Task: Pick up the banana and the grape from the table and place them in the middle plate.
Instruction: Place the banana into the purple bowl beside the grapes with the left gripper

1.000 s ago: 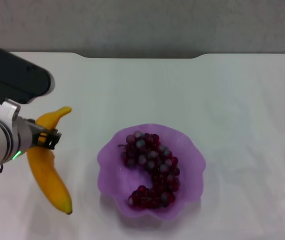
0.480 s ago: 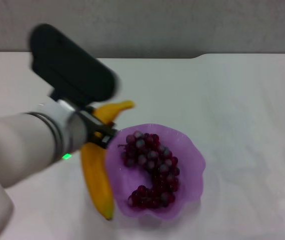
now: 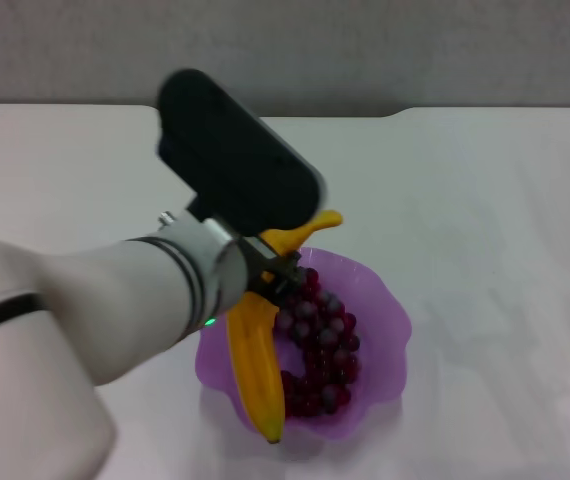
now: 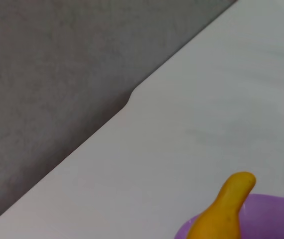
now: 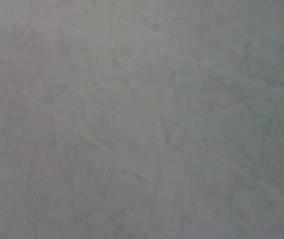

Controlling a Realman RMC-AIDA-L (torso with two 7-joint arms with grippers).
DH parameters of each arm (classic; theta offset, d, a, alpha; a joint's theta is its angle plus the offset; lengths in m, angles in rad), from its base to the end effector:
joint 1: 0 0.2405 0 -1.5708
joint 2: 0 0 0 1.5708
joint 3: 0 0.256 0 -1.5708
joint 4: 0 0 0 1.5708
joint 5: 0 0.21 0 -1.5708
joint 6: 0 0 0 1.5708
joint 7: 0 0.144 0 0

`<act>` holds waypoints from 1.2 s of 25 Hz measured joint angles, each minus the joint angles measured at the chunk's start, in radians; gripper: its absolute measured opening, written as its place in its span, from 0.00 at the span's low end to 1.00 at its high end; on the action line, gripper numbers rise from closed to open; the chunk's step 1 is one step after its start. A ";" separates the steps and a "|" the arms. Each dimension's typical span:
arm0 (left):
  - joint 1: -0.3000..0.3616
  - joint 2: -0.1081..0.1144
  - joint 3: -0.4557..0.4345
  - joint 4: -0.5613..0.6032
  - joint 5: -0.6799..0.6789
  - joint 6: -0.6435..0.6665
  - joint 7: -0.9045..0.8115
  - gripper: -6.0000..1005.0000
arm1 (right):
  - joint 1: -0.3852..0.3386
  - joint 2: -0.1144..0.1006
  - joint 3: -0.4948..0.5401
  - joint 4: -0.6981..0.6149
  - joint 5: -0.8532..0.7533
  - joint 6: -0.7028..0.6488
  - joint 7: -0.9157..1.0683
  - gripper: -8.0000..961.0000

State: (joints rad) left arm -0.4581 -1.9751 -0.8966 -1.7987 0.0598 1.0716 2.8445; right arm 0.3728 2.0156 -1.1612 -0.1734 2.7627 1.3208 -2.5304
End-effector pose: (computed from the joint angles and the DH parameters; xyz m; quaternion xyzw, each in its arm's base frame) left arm -0.0906 0.3115 -0.0507 -0.8896 -0.1644 0.0562 0.4224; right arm 0.3437 0.3240 0.0543 -0.6622 0.2487 0.4189 0.5693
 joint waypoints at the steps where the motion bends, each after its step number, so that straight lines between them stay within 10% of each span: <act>1: -0.011 -0.008 0.008 0.021 0.011 -0.004 0.000 0.50 | 0.000 0.000 0.000 0.000 0.000 0.000 0.000 0.92; 30: -0.075 -0.057 -0.002 0.244 0.040 -0.279 -0.002 0.50 | 0.015 0.002 -0.008 0.013 -0.002 0.000 0.001 0.92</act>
State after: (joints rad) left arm -0.5330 -2.0317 -0.8989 -1.5545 0.1000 0.7930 2.8422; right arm 0.3878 2.0172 -1.1688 -0.1607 2.7610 1.3208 -2.5295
